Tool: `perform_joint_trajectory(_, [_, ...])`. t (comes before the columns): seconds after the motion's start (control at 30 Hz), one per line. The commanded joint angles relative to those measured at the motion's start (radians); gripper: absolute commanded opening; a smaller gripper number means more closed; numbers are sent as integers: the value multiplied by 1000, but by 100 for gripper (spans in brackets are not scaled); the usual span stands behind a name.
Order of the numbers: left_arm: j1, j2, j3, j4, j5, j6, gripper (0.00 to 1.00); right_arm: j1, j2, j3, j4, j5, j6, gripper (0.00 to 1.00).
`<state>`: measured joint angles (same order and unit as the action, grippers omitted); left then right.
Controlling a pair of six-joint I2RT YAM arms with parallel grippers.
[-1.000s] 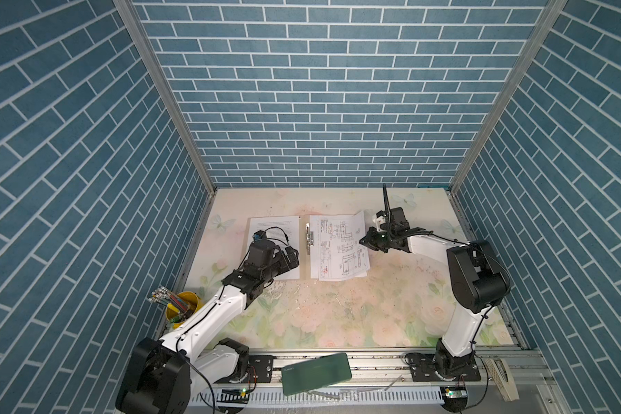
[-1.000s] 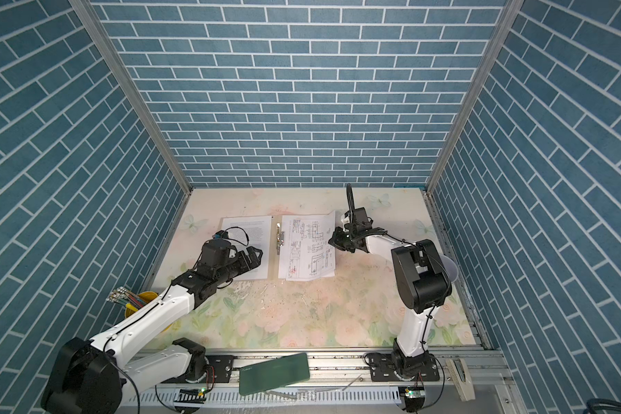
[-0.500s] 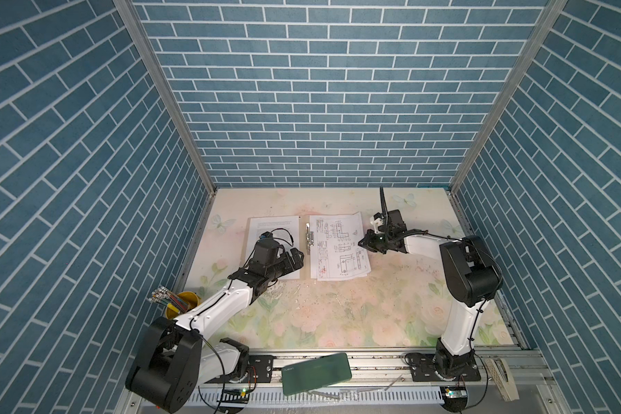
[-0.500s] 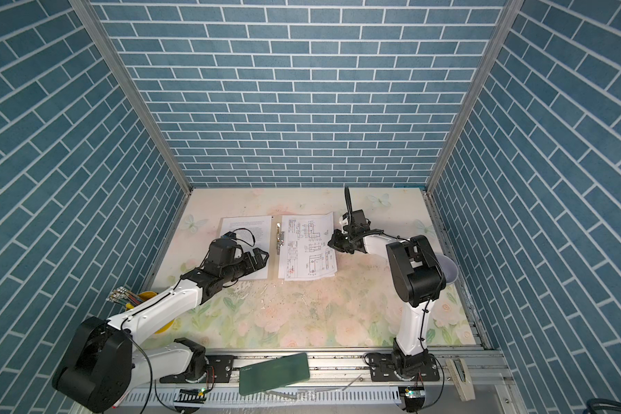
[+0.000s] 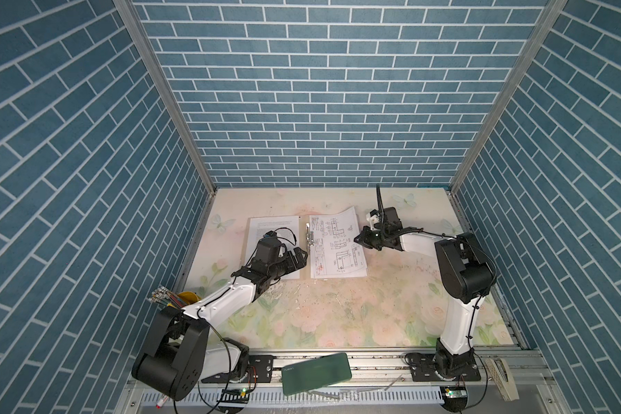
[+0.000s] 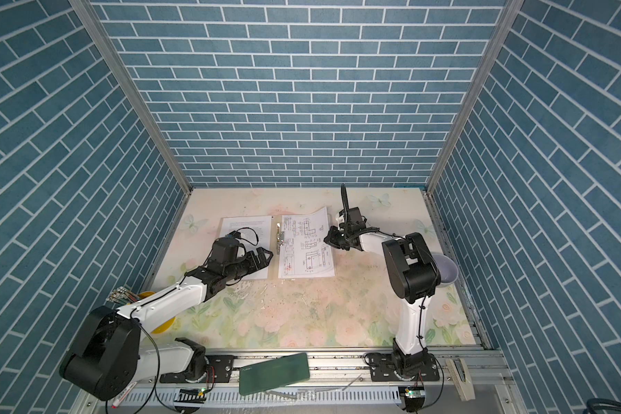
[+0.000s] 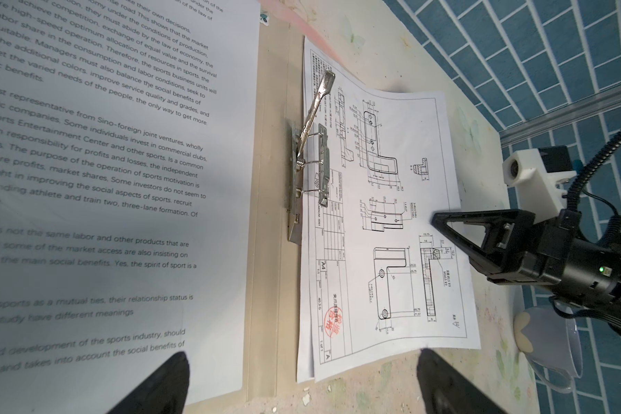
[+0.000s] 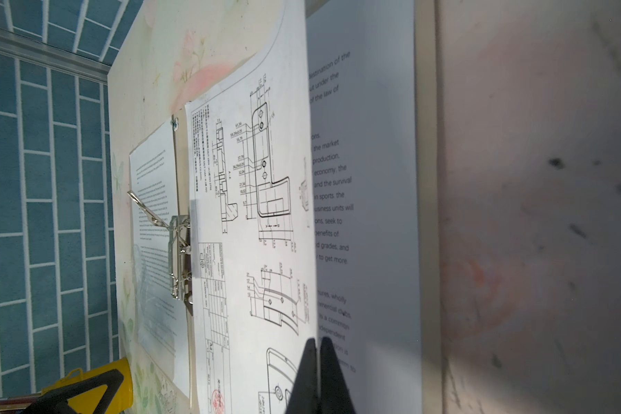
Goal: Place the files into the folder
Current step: 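Carry the technical drawing over the folder with the right gripper, then lower the technical drawing onto the folder clip with the right gripper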
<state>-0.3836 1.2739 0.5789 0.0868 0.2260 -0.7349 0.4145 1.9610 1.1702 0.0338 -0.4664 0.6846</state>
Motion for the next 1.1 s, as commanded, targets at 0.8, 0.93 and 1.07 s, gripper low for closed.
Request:
perform_joint_trajectory(0.8, [6,-1,-14,45,18,-21,99,21,-10,18,1,39,47,8])
perform_joint_trajectory(0.93, [6,-2,-13,46,18,-24,100,21,-17,20,-5,44,49,21])
perform_joint_trajectory(1.07, [6,-1,-10,45,16,-23,100,21,-24,24,-18,49,47,29])
